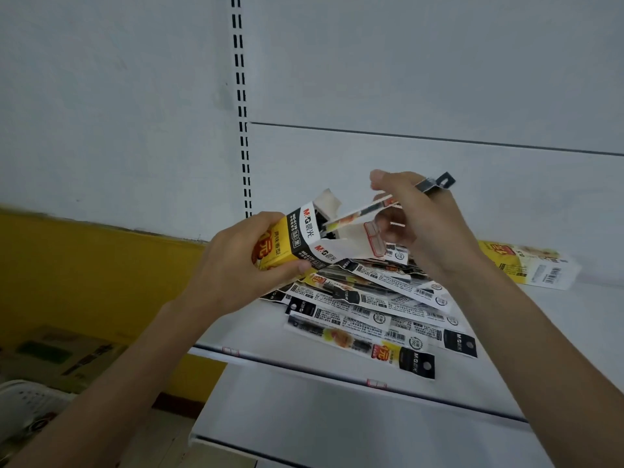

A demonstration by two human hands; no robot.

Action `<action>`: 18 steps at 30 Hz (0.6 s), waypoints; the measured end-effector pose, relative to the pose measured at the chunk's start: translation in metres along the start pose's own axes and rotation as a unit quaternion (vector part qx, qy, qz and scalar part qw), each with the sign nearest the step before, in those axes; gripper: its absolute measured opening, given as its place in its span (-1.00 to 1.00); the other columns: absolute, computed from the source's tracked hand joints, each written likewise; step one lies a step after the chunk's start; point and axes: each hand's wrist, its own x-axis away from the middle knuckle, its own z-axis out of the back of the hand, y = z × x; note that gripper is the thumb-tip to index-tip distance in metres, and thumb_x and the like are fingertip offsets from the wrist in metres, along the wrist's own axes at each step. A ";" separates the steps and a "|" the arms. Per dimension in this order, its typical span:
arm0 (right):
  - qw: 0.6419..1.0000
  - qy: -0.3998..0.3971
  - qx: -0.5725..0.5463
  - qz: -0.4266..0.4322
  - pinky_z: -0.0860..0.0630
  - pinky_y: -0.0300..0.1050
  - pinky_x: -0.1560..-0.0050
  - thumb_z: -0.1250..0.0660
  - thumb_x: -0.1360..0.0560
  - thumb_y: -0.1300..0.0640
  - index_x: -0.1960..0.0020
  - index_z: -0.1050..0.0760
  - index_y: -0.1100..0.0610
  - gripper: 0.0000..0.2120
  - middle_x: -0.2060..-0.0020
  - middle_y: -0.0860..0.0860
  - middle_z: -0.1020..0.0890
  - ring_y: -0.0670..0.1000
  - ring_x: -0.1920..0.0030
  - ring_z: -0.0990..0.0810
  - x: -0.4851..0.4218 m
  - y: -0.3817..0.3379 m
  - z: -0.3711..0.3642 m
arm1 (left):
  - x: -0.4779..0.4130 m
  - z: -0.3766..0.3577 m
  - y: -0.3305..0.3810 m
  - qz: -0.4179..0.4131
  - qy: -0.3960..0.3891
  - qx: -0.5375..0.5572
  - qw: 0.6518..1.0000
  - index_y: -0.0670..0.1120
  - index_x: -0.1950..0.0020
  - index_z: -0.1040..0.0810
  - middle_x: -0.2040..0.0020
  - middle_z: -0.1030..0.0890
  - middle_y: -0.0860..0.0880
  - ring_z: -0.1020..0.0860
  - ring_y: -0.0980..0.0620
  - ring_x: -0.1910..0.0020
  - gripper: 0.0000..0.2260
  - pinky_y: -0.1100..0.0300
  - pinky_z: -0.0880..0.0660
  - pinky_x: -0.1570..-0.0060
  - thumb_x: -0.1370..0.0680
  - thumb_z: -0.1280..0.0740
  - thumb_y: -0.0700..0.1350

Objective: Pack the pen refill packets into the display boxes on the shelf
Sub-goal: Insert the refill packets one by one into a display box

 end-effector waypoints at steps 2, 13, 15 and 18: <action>0.998 -0.025 -0.050 0.001 -0.44 -0.27 0.51 -0.37 -0.46 0.19 0.18 -0.49 0.19 -0.91 0.45 0.00 -0.56 -0.04 0.49 -0.53 0.002 0.003 -0.003 | 0.000 -0.001 0.002 -0.002 -0.004 -0.003 1.000 0.06 -0.17 -0.44 0.12 -0.52 0.22 -0.53 0.21 0.12 -0.41 0.22 -0.54 0.23 -0.27 -0.25 0.38; 0.983 -0.076 0.122 0.113 -0.54 -0.31 0.21 -0.42 -0.39 0.29 0.20 -0.59 0.10 -0.89 0.27 -0.09 -0.66 -0.16 0.25 -0.64 0.011 0.024 -0.015 | 0.002 -0.002 0.006 -0.008 0.003 0.006 1.000 0.00 -0.19 -0.47 0.11 -0.52 0.19 -0.52 0.21 0.13 -0.37 0.31 -0.48 0.26 -0.27 -0.27 0.37; 0.967 -0.098 0.167 0.163 -0.52 -0.39 0.17 -0.39 -0.43 0.28 0.13 -0.64 0.08 -0.87 0.22 -0.15 -0.66 -0.19 0.17 -0.64 0.018 0.036 -0.025 | 0.004 -0.006 0.007 -0.011 -0.007 0.024 1.000 0.01 -0.19 -0.47 0.10 -0.52 0.21 -0.52 0.22 0.11 -0.39 0.42 -0.44 0.25 -0.27 -0.29 0.34; 0.961 -0.079 0.159 0.211 -0.47 -0.41 0.01 -0.31 -0.50 0.18 0.00 -0.62 0.01 -0.85 0.06 -0.21 -0.62 -0.20 -0.05 -0.57 0.018 0.042 -0.020 | 0.005 -0.005 0.007 -0.006 0.002 0.045 0.999 0.01 -0.19 -0.46 0.10 -0.50 0.22 -0.49 0.25 0.03 -0.41 0.49 -0.42 0.21 -0.28 -0.31 0.32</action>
